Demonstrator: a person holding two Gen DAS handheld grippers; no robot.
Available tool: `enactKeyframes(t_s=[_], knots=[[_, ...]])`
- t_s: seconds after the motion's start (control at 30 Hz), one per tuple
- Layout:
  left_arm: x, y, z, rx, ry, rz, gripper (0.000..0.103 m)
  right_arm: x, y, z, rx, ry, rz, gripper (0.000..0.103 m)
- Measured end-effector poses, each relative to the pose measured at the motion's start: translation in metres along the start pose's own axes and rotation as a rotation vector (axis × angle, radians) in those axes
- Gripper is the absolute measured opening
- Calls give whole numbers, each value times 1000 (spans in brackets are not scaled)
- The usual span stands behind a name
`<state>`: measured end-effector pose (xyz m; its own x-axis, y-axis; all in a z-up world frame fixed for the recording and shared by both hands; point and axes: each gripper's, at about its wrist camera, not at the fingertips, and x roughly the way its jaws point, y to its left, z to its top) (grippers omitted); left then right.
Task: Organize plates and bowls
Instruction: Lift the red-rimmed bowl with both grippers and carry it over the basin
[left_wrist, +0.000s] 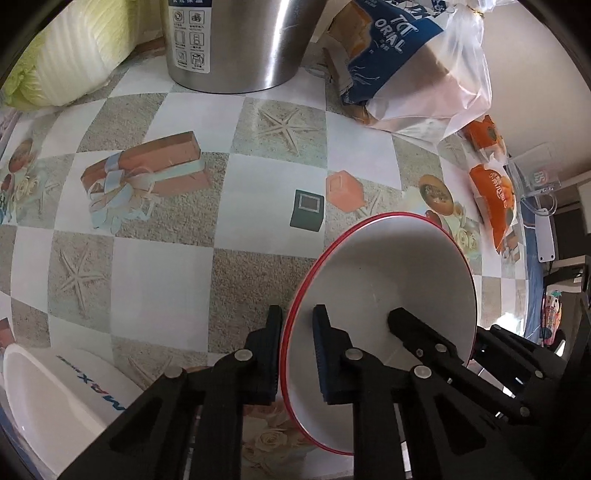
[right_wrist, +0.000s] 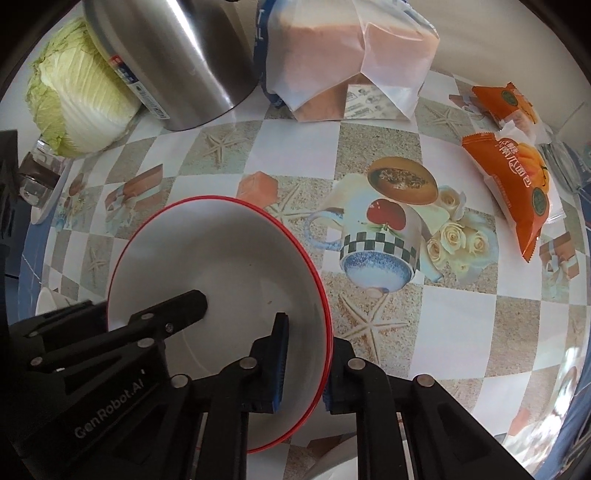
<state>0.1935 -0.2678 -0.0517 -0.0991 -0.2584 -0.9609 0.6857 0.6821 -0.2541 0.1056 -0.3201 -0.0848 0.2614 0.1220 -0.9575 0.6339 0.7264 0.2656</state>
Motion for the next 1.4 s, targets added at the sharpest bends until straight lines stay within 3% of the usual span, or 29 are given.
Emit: enactKeyframes(t_s=[0.6, 0.97, 1.4], knots=[[-10, -9, -6, -6, -24, 17, 15, -10, -4, -3, 14, -14, 12, 16], [-54, -15, -17, -5, -62, 25, 15, -48, 0, -4, 5, -49, 21, 16], [-108, -20, -54, -6, -99, 41, 15, -106, 21, -38, -27, -82, 28, 16]])
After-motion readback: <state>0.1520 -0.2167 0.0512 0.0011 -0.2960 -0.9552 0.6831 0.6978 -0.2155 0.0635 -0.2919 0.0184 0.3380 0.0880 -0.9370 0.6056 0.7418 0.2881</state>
